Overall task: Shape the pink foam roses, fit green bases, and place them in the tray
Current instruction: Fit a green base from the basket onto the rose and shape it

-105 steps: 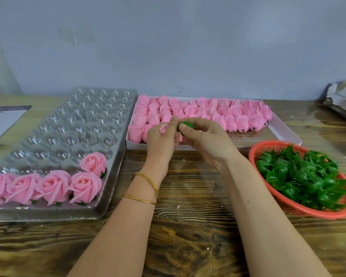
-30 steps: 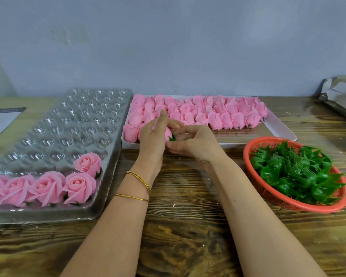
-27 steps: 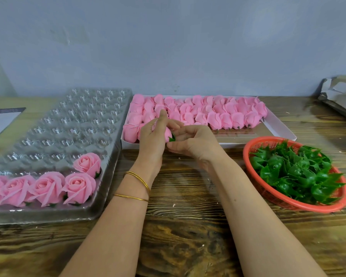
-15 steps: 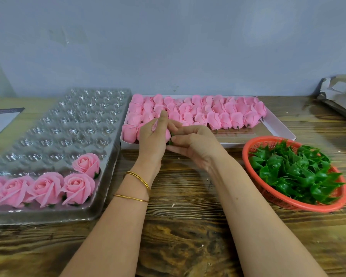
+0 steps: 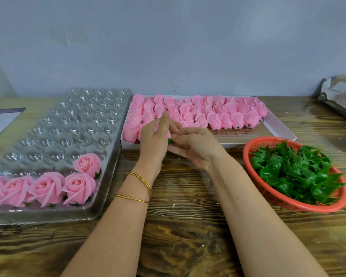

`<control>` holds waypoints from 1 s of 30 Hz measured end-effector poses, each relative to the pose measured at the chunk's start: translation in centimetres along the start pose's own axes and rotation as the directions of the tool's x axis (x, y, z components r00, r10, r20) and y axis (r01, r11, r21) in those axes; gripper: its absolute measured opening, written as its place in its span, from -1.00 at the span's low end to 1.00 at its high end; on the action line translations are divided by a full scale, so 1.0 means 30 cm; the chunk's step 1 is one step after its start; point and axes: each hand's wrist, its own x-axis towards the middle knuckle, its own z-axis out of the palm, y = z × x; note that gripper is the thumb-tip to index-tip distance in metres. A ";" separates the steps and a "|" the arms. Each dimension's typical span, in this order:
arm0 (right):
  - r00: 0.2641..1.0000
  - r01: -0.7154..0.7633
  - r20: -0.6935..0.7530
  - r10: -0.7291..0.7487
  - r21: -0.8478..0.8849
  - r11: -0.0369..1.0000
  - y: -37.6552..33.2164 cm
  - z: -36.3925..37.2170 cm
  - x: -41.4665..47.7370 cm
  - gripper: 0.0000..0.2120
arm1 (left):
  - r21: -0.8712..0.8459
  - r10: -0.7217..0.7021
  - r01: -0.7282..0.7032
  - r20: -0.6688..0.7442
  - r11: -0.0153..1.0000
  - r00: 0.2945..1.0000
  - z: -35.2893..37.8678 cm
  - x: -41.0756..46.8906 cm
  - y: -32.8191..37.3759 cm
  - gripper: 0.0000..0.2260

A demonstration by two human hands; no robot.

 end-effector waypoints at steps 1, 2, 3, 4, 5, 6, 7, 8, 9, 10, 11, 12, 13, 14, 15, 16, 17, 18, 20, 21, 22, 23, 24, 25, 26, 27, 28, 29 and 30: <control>1.000 -0.007 -0.004 0.007 -0.006 1.000 -0.001 -0.003 0.002 -0.82 | 0.004 -0.001 0.001 0.000 1.000 1.000 0.001 -0.001 0.002 -0.50; 1.000 -0.017 -0.007 0.017 -0.008 1.000 -0.002 -0.006 0.004 -0.83 | 0.005 -0.004 0.004 0.000 1.000 1.000 0.002 -0.003 0.005 -0.50; 0.999 -0.030 -0.011 0.030 -0.008 1.000 -0.004 -0.009 0.005 -0.84 | 0.004 -0.008 0.008 0.001 1.000 1.000 0.001 -0.004 0.007 -0.51; 0.999 -0.043 -0.014 0.043 -0.006 0.999 -0.006 -0.012 0.007 -0.83 | 0.000 -0.012 0.012 0.004 1.000 1.000 -0.001 -0.005 0.009 -0.51; 0.998 -0.053 -0.017 0.053 -0.005 0.999 -0.007 -0.014 0.006 -0.83 | -0.006 -0.015 0.016 0.012 1.000 1.000 -0.004 -0.007 0.010 -0.53; 0.998 -0.060 -0.018 0.059 -0.005 0.998 -0.008 -0.015 0.006 -0.83 | -0.013 -0.017 0.018 0.022 1.000 1.000 -0.006 -0.009 0.012 -0.54; 0.998 -0.064 -0.019 0.064 -0.002 0.998 -0.009 -0.015 0.006 -0.82 | -0.022 -0.021 0.022 0.030 1.000 0.999 -0.007 -0.011 0.015 -0.55; 0.998 -0.067 -0.018 0.067 0.006 0.998 -0.010 -0.015 0.006 -0.81 | -0.032 -0.026 0.027 0.033 0.999 0.999 -0.007 -0.011 0.017 -0.56; 0.997 -0.070 -0.014 0.070 0.017 0.997 -0.010 -0.015 0.006 -0.80 | -0.037 -0.032 0.033 0.034 0.999 0.999 -0.007 -0.012 0.020 -0.56; 0.997 -0.074 -0.007 0.074 0.025 0.997 -0.010 -0.016 0.006 -0.80 | -0.036 -0.035 0.037 0.034 0.999 0.999 -0.007 -0.012 0.023 -0.56; 0.997 -0.078 0.003 0.078 0.030 0.997 -0.011 -0.017 0.005 -0.79 | -0.033 -0.039 0.040 0.033 0.999 0.999 -0.007 -0.012 0.025 -0.56; 0.997 -0.082 0.013 0.082 0.031 0.996 -0.010 -0.017 0.004 -0.77 | -0.033 -0.044 0.045 0.030 0.998 0.999 -0.007 -0.011 0.026 -0.57; 0.996 -0.085 0.020 0.085 0.031 0.996 -0.010 -0.017 0.002 -0.77 | -0.035 -0.051 0.052 0.026 0.998 0.998 -0.008 -0.010 0.027 -0.56; 0.996 -0.087 0.024 0.086 0.031 0.996 -0.009 -0.018 0.001 -0.76 | -0.035 -0.058 0.058 0.025 0.998 0.998 -0.010 -0.009 0.026 -0.56; 0.996 -0.087 0.024 0.086 0.029 0.996 -0.007 -0.018 0.000 -0.77 | -0.033 -0.062 0.063 0.029 0.997 0.998 -0.012 -0.009 0.027 -0.56; 0.996 -0.086 0.024 0.085 0.026 0.996 -0.006 -0.019 -0.001 -0.78 | -0.034 -0.064 0.065 0.038 0.997 0.997 -0.013 -0.010 0.027 -0.56; 0.996 -0.084 0.023 0.084 0.021 0.996 -0.005 -0.019 -0.001 -0.78 | -0.036 -0.065 0.066 0.045 0.997 0.997 -0.013 -0.010 0.027 -0.57; 0.996 -0.083 0.022 0.082 0.017 0.996 -0.004 -0.020 0.000 -0.79 | -0.036 -0.066 0.068 0.049 0.997 0.997 -0.013 -0.009 0.027 -0.58; 0.997 -0.077 0.026 0.076 0.009 0.997 -0.002 -0.021 0.000 -0.79 | -0.030 -0.067 0.069 0.057 0.997 0.996 -0.013 -0.011 0.029 -0.60; 0.997 -0.073 0.029 0.072 0.004 0.997 0.000 -0.022 0.001 -0.78 | -0.032 -0.069 0.071 0.062 0.997 0.996 -0.013 -0.011 0.030 -0.61; 0.997 -0.069 0.031 0.069 0.002 0.998 0.000 -0.023 0.002 -0.77 | -0.037 -0.073 0.076 0.065 0.996 0.995 -0.013 -0.011 0.029 -0.61; 0.997 -0.066 0.032 0.066 0.002 0.998 0.002 -0.024 0.003 -0.74 | -0.045 -0.079 0.082 0.067 0.996 0.995 -0.013 -0.011 0.029 -0.62; 0.997 -0.065 0.032 0.065 0.004 0.998 0.002 -0.024 0.004 -0.72 | -0.052 -0.083 0.087 0.069 0.995 0.994 -0.013 -0.010 0.030 -0.62; 0.997 -0.065 0.034 0.065 0.008 0.998 0.002 -0.026 0.004 -0.72 | -0.059 -0.087 0.091 0.068 0.994 0.994 -0.014 -0.010 0.031 -0.62; 0.997 -0.064 0.038 0.064 0.014 0.998 0.002 -0.026 0.004 -0.73 | -0.065 -0.091 0.096 0.065 0.993 0.994 -0.014 -0.010 0.033 -0.62; 0.997 -0.063 0.042 0.062 0.023 0.998 0.002 -0.028 0.004 -0.75 | -0.069 -0.098 0.102 0.061 0.992 0.993 -0.014 -0.009 0.035 -0.61; 0.997 -0.063 0.049 0.061 0.035 0.997 0.001 -0.029 0.004 -0.77 | -0.071 -0.106 0.110 0.057 0.991 0.993 -0.013 -0.009 0.037 -0.61; 0.996 -0.064 0.061 0.060 0.050 0.997 0.000 -0.030 0.004 -0.78 | -0.077 -0.114 0.118 0.054 0.990 0.992 -0.013 -0.010 0.039 -0.61; 0.995 -0.067 0.081 0.062 0.068 0.995 -0.002 -0.030 0.004 -0.78 | -0.086 -0.120 0.124 0.050 0.988 0.991 -0.013 -0.010 0.041 -0.61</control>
